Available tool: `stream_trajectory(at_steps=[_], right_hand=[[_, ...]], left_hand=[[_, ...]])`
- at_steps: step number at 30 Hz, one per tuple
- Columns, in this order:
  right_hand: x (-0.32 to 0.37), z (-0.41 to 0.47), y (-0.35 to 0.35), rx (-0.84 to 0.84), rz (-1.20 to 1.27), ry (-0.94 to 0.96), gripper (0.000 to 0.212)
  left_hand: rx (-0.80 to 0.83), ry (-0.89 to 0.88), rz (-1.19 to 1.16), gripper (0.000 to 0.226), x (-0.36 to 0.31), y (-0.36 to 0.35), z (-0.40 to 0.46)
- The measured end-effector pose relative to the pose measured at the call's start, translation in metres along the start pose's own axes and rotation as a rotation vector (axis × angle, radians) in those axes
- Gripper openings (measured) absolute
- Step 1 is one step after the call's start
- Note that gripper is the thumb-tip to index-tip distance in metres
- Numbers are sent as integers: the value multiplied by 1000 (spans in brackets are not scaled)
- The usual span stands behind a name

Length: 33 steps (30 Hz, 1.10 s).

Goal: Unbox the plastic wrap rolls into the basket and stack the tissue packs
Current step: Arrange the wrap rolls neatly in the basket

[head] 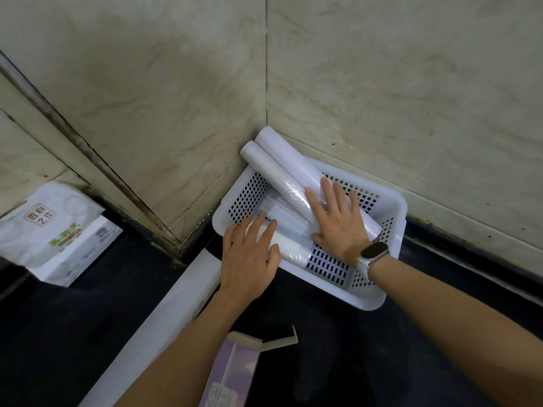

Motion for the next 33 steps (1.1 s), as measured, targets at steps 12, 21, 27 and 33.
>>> stream_trajectory(at_steps=[12, 21, 27, 33], right_hand=[[-31, -2, 7, 60, 570, 88, 85], [-42, 3, 2, 160, 665, 107, 86], [-42, 4, 0, 157, 690, 112, 86], [-41, 4, -1, 153, 689, 109, 86]], left_hand=[[256, 32, -59, 46, 14, -14, 47], [712, -2, 46, 64, 16, -69, 110], [655, -62, 216, 67, 13, -66, 124], [415, -286, 263, 31, 12, -48, 116]])
Point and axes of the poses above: each hand's wrist, its own z-axis towards the middle knuckle, its own y-axis out of the back of the hand, x = y × z, the point moved 5 cm from there along z, towards the middle knuckle, and after that the axes turned 13 degrees about -z, right-handed, at the moved point
